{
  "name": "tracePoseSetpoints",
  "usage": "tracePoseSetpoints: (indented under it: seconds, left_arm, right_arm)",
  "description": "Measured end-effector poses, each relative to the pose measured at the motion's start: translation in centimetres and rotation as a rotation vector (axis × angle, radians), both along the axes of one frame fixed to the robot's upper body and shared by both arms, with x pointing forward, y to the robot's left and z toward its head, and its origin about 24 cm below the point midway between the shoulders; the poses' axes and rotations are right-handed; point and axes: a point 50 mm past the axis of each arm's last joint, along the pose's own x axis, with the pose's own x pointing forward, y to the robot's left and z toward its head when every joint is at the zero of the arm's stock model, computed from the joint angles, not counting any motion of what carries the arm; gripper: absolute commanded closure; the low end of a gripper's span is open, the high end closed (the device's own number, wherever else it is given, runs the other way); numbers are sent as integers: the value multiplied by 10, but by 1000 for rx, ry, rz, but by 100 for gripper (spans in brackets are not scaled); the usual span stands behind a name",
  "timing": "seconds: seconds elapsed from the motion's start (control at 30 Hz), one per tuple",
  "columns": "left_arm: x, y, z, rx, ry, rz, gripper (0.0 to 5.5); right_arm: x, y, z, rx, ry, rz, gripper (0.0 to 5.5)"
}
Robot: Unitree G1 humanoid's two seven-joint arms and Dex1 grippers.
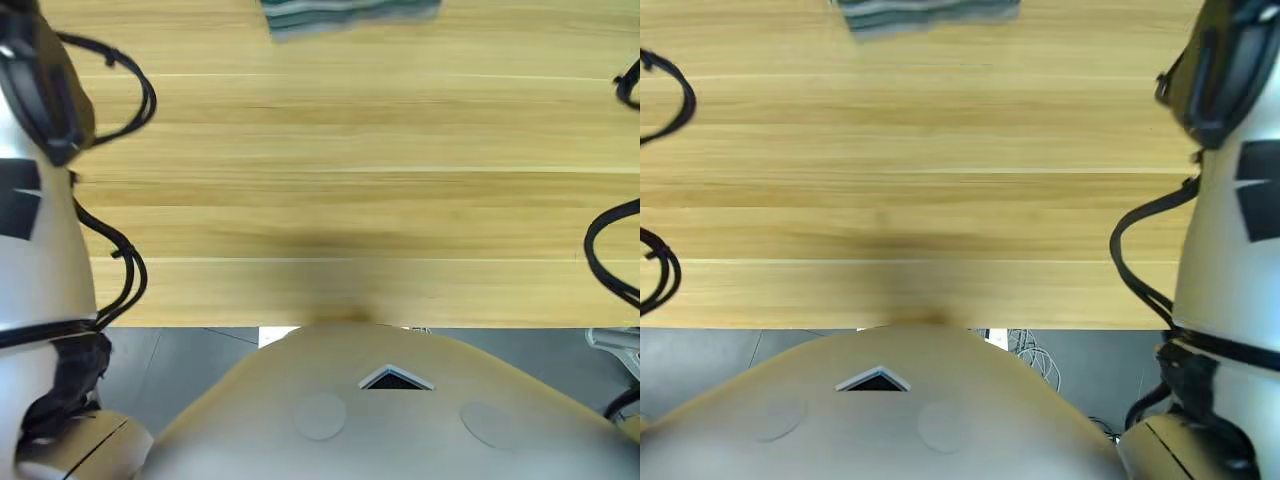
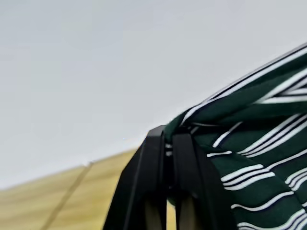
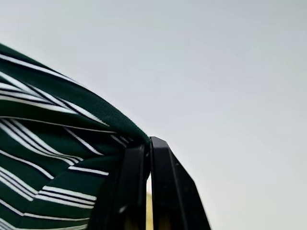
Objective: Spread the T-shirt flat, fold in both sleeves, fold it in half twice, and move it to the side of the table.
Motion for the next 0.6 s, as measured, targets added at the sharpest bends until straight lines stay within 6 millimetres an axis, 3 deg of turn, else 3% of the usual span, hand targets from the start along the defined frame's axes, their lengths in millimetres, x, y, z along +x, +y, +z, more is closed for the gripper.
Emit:
tracePoseSetpoints:
  seconds: [0.07,0.17,0.27,0.43,0.6]
  left_arm:
    - [-3,2,10,13,-35,8,550]
    - [-1,4,3,8,-7,16,550]
    - [2,-3,-5,37,26,0,550]
    - [8,-7,-35,83,127,-39,550]
    - [11,-9,-76,148,260,-95,550]
  right_arm:
    - [0,-4,-1,4,7,-14,547]
    - [3,-7,-11,-10,43,-23,547]
    - [8,-12,-33,-36,112,-33,547]
    - [11,-23,-56,-30,184,-48,547]
    - [13,-32,-91,-32,280,-43,547]
